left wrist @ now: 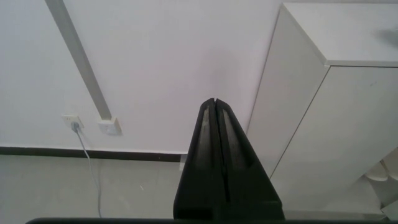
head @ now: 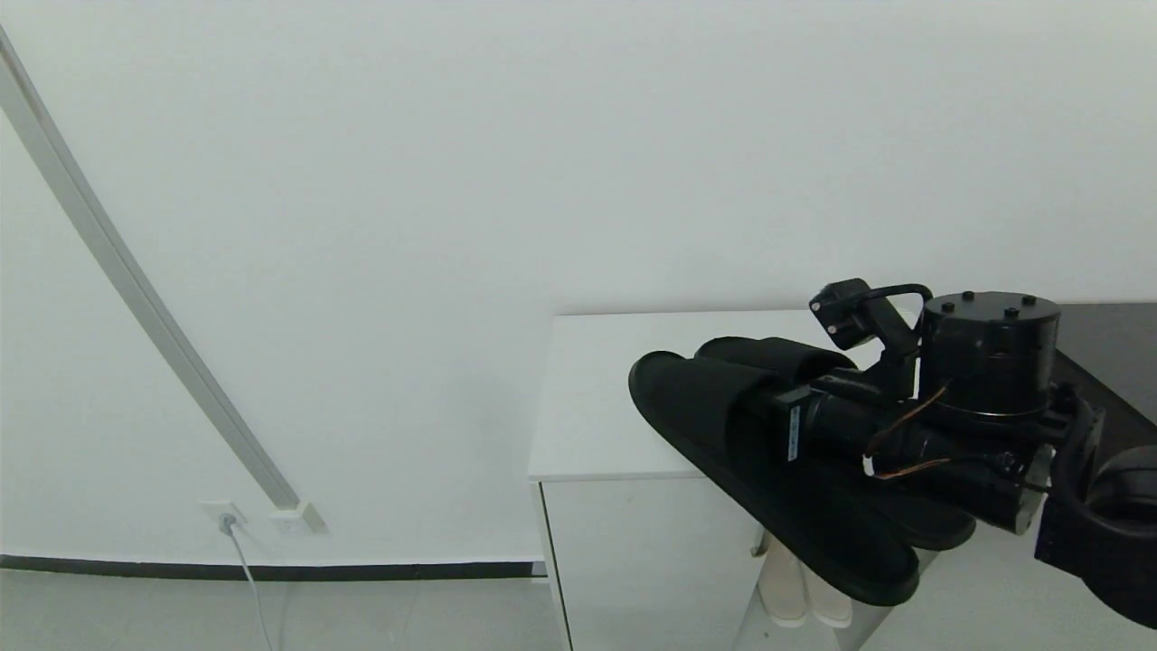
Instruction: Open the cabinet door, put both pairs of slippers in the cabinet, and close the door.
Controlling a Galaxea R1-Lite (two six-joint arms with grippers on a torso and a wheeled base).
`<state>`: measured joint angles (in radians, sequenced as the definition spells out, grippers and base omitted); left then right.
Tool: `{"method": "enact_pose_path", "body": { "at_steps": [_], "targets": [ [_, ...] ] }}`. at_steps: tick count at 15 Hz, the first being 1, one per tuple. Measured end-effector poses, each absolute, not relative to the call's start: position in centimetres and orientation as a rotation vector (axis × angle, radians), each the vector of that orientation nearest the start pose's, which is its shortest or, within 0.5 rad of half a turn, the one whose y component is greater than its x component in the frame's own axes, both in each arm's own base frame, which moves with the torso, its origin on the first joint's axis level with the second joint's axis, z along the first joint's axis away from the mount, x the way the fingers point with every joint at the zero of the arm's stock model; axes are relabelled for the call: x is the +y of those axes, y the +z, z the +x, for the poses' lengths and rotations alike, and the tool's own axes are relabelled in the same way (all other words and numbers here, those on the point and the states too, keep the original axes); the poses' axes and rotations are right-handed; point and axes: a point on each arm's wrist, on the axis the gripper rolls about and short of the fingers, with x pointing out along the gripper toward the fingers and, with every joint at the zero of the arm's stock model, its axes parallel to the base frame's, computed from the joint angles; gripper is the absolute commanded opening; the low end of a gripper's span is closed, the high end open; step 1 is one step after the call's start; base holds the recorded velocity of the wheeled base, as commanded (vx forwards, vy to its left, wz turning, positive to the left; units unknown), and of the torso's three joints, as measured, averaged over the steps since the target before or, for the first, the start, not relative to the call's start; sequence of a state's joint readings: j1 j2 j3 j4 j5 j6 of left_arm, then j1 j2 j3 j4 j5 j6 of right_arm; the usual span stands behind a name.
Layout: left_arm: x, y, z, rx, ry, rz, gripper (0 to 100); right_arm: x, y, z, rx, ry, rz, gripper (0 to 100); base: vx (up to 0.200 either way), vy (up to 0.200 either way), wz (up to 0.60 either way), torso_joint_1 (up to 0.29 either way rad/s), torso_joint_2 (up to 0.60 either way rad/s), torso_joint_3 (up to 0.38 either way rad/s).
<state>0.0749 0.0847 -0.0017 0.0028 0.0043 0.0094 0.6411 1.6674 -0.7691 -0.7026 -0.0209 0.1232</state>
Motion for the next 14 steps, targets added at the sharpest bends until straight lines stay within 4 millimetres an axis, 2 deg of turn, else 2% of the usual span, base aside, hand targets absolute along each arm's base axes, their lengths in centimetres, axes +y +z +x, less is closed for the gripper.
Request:
{"method": "enact_pose_path", "body": {
  "at_steps": [5,14],
  "targets": [
    [-0.1,7.7,-1.6,0.086,0.079,0.005,0,17.0,19.3,22.8,0.217,0.607,0.059,0,0.000,0.000,0.00,0.000,0.00,0.000],
    [-0.1,7.7,-1.6,0.086,0.078,0.004,0,16.9,18.8,22.6,0.232,0.610,0.050,0,-0.200,0.000,0.00,0.002,0.00,0.005]
  ]
}}
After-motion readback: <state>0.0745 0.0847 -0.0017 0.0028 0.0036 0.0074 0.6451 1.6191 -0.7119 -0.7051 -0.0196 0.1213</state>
